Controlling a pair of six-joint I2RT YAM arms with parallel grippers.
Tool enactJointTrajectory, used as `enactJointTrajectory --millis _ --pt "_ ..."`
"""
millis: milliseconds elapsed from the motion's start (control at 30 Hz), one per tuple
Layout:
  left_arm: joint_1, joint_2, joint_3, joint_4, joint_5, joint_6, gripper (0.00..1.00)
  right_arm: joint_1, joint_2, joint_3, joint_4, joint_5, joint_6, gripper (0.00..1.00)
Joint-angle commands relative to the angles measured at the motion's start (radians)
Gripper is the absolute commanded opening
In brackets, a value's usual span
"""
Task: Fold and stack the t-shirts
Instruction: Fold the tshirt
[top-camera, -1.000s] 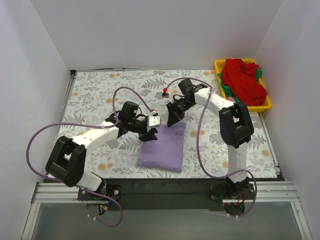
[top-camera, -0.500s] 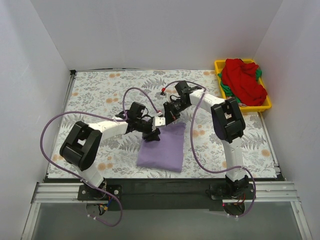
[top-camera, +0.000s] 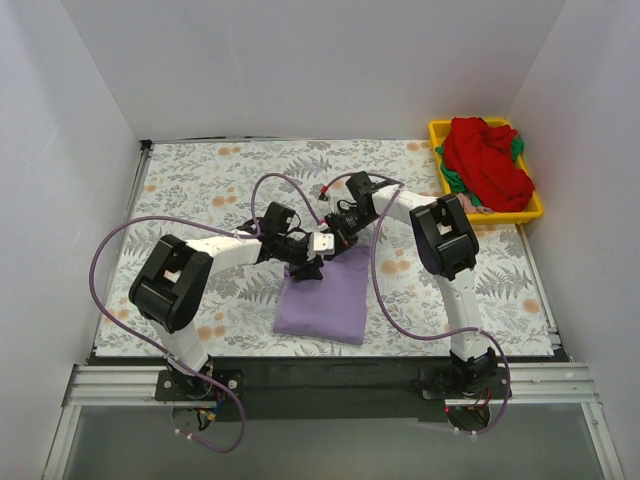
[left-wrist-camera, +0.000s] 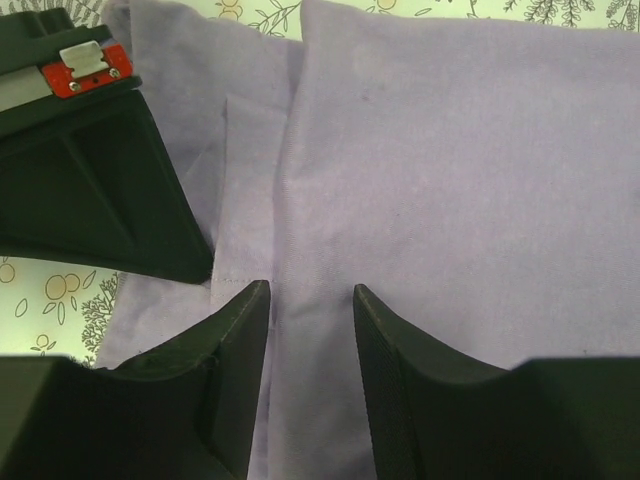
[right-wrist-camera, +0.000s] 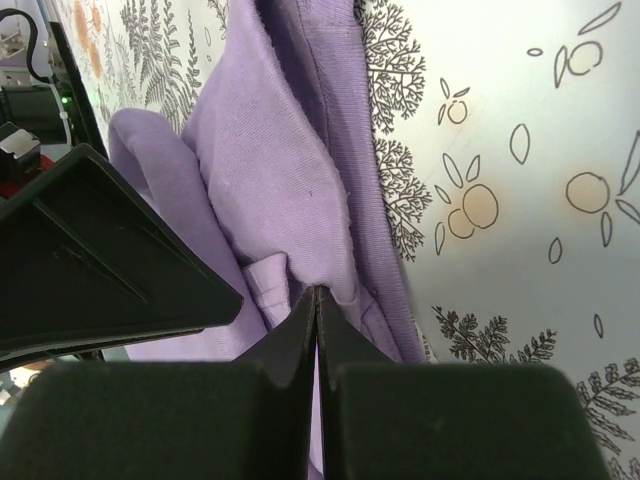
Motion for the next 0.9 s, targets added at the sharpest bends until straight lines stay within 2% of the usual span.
enactJointTrajectory --millis 0,133,167,300,567,867 --pt "-0.007 -0.012 0.019 -0.018 0.027 0.031 0.37 0.007 0.000 0.009 0.012 -0.013 -0.003 0.01" --pt "-0.010 -0.007 0.028 -0.019 0.021 0.007 0.22 0.010 0.005 -0.004 0.014 -0.008 -0.012 0.01" --pt "-0.010 -0.012 0.031 -0.019 0.022 0.004 0.14 0.013 0.006 -0.007 0.012 -0.007 -0.015 0.01" --pt "-0.011 -0.047 0.020 -0.004 0.038 0.008 0.00 0.016 0.008 -0.019 0.011 0.002 -0.029 0.01" --pt "-0.026 -0.200 -0.093 0.152 0.009 0.088 0.00 0.020 0.012 -0.047 0.009 0.004 -0.066 0.01" --pt "-0.025 -0.237 -0.162 0.410 -0.047 0.074 0.00 0.025 0.006 -0.070 0.008 -0.001 -0.101 0.01"
